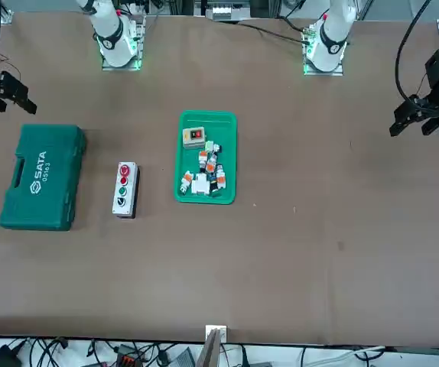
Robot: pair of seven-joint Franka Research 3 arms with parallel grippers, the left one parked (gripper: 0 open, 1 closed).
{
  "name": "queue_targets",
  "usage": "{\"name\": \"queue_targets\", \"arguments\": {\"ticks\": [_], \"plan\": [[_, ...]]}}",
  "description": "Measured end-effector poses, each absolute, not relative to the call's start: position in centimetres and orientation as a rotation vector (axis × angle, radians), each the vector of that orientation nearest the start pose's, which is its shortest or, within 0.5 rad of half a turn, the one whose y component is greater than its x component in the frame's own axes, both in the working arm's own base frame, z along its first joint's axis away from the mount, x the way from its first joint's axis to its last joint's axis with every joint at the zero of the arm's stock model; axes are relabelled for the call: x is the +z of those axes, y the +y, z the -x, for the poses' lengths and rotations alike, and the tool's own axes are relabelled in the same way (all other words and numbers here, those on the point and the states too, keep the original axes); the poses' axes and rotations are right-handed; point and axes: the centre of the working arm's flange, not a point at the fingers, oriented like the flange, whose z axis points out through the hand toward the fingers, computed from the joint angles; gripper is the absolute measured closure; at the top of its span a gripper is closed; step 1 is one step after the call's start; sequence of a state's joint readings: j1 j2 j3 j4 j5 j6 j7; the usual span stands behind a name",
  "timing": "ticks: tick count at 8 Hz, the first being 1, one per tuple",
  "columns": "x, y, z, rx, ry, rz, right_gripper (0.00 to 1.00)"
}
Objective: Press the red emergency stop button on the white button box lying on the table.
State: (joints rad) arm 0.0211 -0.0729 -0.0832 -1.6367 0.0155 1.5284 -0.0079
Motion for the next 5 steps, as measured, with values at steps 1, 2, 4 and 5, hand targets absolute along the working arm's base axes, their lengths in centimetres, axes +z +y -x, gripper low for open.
{"name": "queue_targets", "arguments": {"ticks": [1, 2, 4, 5], "plan": [[63.0, -3.86, -52.64, 0.04, 0.061, 3.122, 0.0], [63.05, -4.0, -52.75, 0.026, 0.044, 3.137, 0.0], [62.89, -3.82, -52.83, 0.024, 0.032, 3.152, 0.0], [62.89, -3.7, -52.84, 0.024, 0.027, 3.152, 0.0]]}}
